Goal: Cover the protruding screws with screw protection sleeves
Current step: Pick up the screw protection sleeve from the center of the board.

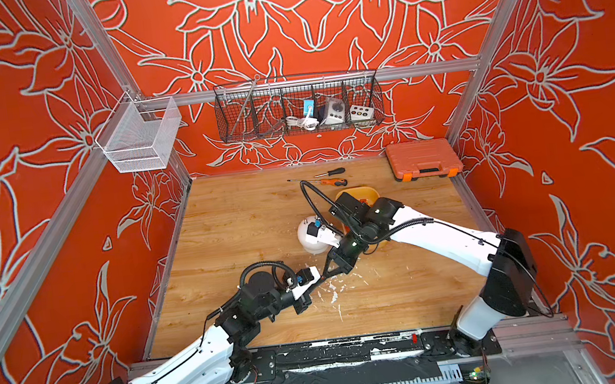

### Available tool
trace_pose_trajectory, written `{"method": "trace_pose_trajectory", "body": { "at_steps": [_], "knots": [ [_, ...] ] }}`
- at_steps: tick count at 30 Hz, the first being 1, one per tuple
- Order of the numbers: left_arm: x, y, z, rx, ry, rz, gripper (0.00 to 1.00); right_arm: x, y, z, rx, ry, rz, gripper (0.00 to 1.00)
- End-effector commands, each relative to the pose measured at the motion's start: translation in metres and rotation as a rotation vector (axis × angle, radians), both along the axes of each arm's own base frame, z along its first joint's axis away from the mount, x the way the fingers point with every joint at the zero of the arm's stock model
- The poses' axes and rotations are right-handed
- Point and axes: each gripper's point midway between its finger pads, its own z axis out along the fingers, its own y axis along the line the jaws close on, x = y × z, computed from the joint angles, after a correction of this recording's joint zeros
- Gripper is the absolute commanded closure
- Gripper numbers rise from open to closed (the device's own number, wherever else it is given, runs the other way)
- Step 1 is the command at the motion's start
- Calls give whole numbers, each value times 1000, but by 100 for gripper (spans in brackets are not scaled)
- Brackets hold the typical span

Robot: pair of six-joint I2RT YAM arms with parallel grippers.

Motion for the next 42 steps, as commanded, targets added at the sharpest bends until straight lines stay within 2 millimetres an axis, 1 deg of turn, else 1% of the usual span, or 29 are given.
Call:
{"method": "trace_pose_trajectory", "body": {
  "at_steps": [1, 3, 4, 5, 6, 7, 8, 9, 11, 15, 18, 22, 25, 28, 32, 36, 42],
  "knots": [
    [-1, -4, 20, -31, -42, -19, 100, 3, 4, 15, 45, -56, 15, 90],
    [0, -4, 21, -37, -41, -17, 100, 6, 5, 21, 67, -81, 2, 78],
    [0, -4, 22, -42, -39, -13, 100, 7, 5, 26, 86, -96, -3, 68],
    [0, -4, 22, -44, -37, -11, 100, 10, 5, 33, 112, -116, -10, 62],
    [0, -3, 22, -47, -37, -8, 100, 13, 4, 38, 139, -133, -26, 51],
    [0, -3, 23, -50, -33, -4, 100, 18, 2, 46, 183, -154, -51, 45],
    [1, -2, 24, -54, -32, 3, 100, 25, -1, 51, 225, -172, -84, 43],
    [1, -2, 25, -59, -33, 6, 100, 31, -5, 52, 256, -186, -117, 43],
    [2, -1, 26, -63, -32, 14, 100, 39, -14, 52, 316, -192, -165, 48],
    [3, 1, 28, -69, -36, 25, 100, 23, -22, 38, 367, -176, -116, 57],
    [2, 0, 28, -70, -33, 18, 100, 15, -27, 29, 441, -209, -128, 57],
    [1, -1, 28, -69, -29, 12, 100, 9, -32, 28, 535, -308, -112, 55],
    [0, -1, 27, -69, -29, 5, 100, 9, -33, 25, 551, -377, -77, 55],
    [-1, -2, 28, -68, -26, -3, 100, 1, -36, 27, 609, -483, -13, 53],
    [-2, -3, 27, -66, -22, -7, 100, 0, -41, 28, 639, -644, 36, 55],
    [-2, -3, 27, -65, -19, -14, 100, -4, -39, 33, 651, -691, 97, 55],
    [-4, -5, 27, -64, -14, -28, 100, -9, -29, 30, 628, -712, 163, 51]
  ]
}}
